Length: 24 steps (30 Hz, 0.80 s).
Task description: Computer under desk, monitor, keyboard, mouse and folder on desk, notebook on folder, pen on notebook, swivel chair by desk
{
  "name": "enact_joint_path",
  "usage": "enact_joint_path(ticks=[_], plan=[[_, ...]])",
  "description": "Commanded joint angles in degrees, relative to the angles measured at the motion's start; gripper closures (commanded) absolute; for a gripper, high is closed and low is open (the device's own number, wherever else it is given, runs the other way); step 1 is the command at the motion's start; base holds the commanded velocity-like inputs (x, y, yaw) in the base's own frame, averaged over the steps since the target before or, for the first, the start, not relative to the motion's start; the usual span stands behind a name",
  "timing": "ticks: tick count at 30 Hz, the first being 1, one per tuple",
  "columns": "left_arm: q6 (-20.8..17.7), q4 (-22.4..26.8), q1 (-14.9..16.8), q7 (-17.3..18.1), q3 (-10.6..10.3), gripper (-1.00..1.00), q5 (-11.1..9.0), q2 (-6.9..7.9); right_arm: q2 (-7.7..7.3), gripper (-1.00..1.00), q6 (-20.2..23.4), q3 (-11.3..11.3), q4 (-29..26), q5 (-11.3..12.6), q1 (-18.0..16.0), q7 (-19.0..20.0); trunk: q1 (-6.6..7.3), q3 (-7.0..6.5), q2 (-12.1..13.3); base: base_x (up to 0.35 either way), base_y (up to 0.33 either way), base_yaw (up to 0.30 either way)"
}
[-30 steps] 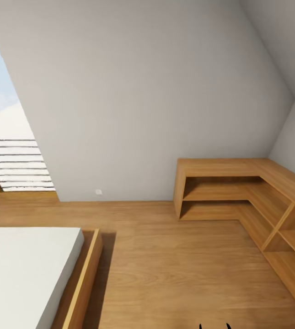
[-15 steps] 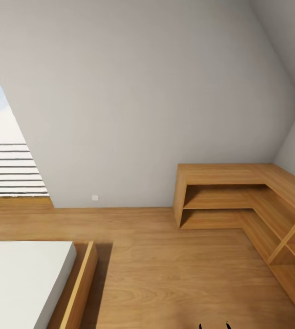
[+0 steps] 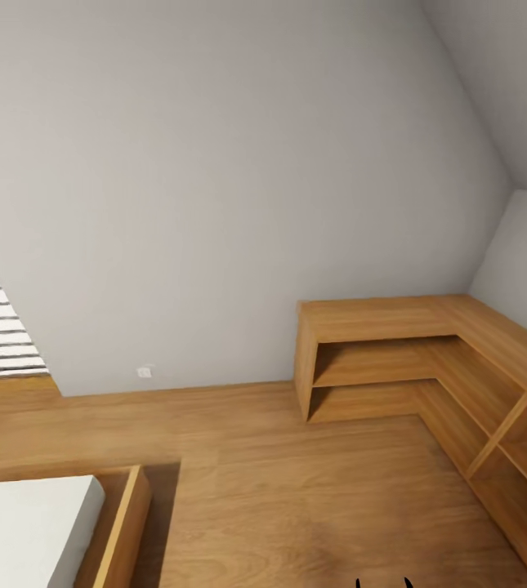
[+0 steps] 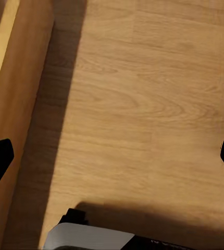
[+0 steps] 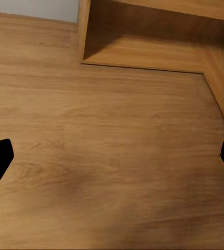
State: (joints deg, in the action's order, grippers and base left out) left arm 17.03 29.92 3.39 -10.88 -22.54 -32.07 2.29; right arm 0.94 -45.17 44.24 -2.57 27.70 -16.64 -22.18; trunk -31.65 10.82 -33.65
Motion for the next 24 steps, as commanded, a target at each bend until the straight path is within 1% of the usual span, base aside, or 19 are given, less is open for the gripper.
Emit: enact_joint_path(ticks=[1,15,24], plan=[[0.25,0.06,0.04,-0.46,-0.49,-1.0,-0.36,0.06,0.03,-1.0,-0.09,0.5,0.03,0.25,-0.06,-0.33,0.17,-0.13,0.35,0.327,0.0,-0.277],[0.29,0.05,0.04,-0.46,-0.49,-1.0,-0.36,0.07,-0.06,-1.0,-0.09,0.49,0.11,0.23,-0.06,-0.32,3.25,-3.29,5.96,0.327,0.0,-0.275],[0.29,0.05,0.04,-0.32,-0.44,-1.0,-0.43,0.13,-0.06,-1.0,-0.11,0.5,0.11,0.16,0.02,-0.32,3.25,-3.75,5.96,0.335,0.0,-0.271]])
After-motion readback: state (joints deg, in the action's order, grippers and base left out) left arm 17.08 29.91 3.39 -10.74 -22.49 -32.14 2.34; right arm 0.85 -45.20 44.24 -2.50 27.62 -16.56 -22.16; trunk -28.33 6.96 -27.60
